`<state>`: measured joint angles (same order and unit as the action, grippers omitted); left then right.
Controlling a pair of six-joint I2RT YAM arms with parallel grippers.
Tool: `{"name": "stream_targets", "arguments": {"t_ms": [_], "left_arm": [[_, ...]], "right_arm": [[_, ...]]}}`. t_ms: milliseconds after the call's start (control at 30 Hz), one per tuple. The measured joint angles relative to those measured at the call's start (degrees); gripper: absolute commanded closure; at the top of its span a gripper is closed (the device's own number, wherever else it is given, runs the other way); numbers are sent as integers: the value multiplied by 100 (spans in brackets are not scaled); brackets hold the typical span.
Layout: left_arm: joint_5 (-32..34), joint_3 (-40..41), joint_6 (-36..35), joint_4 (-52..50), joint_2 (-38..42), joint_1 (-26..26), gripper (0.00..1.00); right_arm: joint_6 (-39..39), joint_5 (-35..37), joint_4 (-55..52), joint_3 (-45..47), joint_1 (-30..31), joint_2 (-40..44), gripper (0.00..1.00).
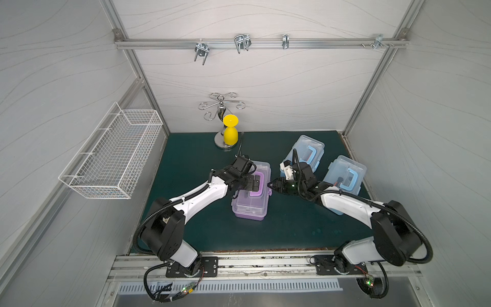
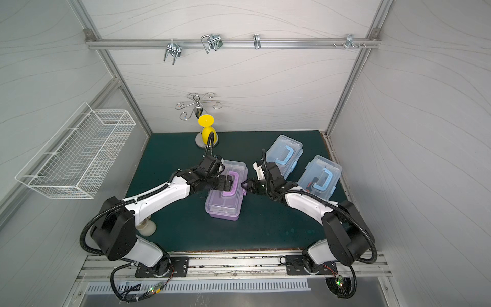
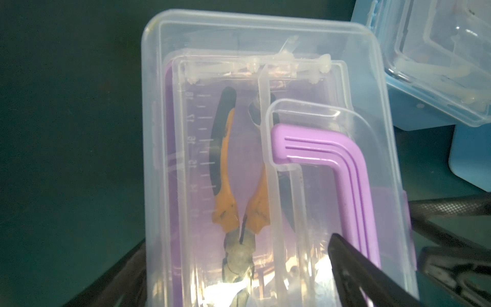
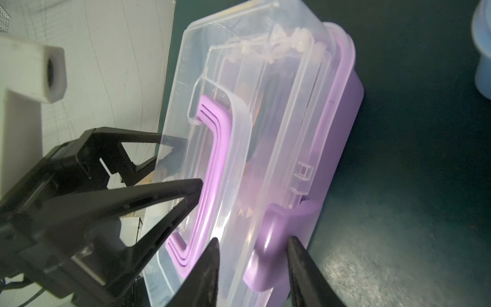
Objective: Close toolboxes
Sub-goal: Fasten the toolbox latch on the toolbox.
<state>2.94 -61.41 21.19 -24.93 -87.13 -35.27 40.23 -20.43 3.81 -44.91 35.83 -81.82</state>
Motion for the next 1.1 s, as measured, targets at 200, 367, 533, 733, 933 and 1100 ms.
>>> {"name": "stream_targets", "arguments": {"t_ms": [200, 367, 533, 733, 933, 1100], "left_arm": [[-17, 22, 2, 0, 22, 0, 1], [-20, 28, 2, 2, 26, 0, 1], [-20, 28, 2, 2, 26, 0, 1], [-20, 28, 2, 2, 26, 0, 1], [-22, 28, 2, 2, 26, 0, 1], [-22, 28, 2, 2, 26, 0, 1]], "right_arm": [[22, -4, -2, 0, 11, -15, 66], [28, 44, -11, 0, 9, -59, 68], [7, 103, -107, 2, 17, -160, 66], [-26, 125, -101, 2, 28, -166, 72], [-76, 144, -111, 2, 63, -358, 74], [-79, 146, -118, 0, 105, -452, 75]]}}
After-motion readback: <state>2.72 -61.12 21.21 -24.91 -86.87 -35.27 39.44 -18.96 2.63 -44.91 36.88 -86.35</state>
